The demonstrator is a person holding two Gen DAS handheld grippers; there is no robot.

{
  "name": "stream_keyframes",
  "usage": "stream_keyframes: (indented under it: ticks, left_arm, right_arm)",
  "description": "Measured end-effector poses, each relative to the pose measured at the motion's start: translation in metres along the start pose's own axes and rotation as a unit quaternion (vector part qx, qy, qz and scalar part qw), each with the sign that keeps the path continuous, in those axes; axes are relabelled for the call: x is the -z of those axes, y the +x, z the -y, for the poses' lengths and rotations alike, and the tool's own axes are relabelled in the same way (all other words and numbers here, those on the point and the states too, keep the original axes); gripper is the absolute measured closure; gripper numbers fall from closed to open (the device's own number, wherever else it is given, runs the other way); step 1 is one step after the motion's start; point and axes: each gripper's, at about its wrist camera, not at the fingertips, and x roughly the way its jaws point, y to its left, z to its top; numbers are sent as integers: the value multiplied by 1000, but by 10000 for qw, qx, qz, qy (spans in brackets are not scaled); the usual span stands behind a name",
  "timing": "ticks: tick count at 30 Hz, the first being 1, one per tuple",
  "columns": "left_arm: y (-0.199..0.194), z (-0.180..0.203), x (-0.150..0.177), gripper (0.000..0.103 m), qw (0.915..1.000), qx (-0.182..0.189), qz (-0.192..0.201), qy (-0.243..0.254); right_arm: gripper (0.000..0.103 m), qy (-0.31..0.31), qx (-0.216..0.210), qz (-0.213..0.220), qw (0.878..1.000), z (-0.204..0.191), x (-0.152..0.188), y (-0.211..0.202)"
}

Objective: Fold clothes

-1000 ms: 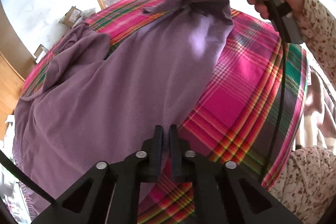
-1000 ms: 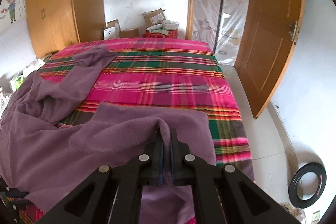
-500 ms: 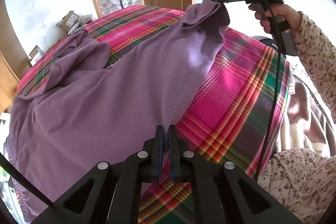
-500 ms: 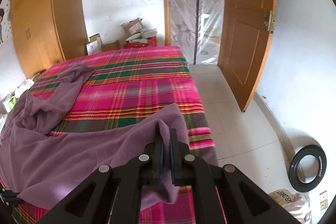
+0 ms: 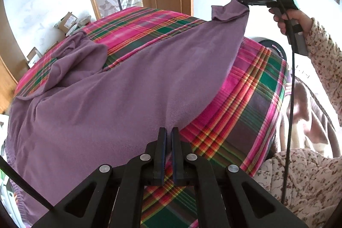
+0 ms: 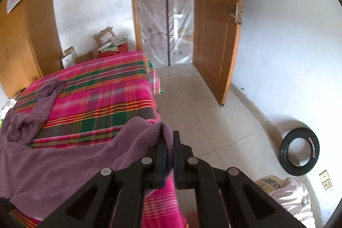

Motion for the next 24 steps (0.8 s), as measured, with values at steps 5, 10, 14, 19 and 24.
stream_keyframes:
  ticks: [5, 10, 14, 19, 24]
  left_arm:
    - [3, 7, 4, 99, 9999, 65, -123, 88]
    - [10, 11, 8, 99, 9996, 157, -219, 33]
    - [12, 16, 10, 99, 9995, 198, -250, 57]
    - [18, 17, 12, 99, 9992, 243, -329, 15]
    - [18, 16, 13, 99, 9991, 289, -321, 9]
  right_arm:
    - [98, 181, 33, -108, 9998, 17, 11, 3]
    - [98, 363, 67, -216, 9991, 34, 23, 6]
    - [98, 613, 42, -435, 9972, 49, 42, 15]
    - [98, 993, -25, -704, 9926, 65, 66, 27]
    - [98, 1397, -115, -814, 9868, 73, 79, 35]
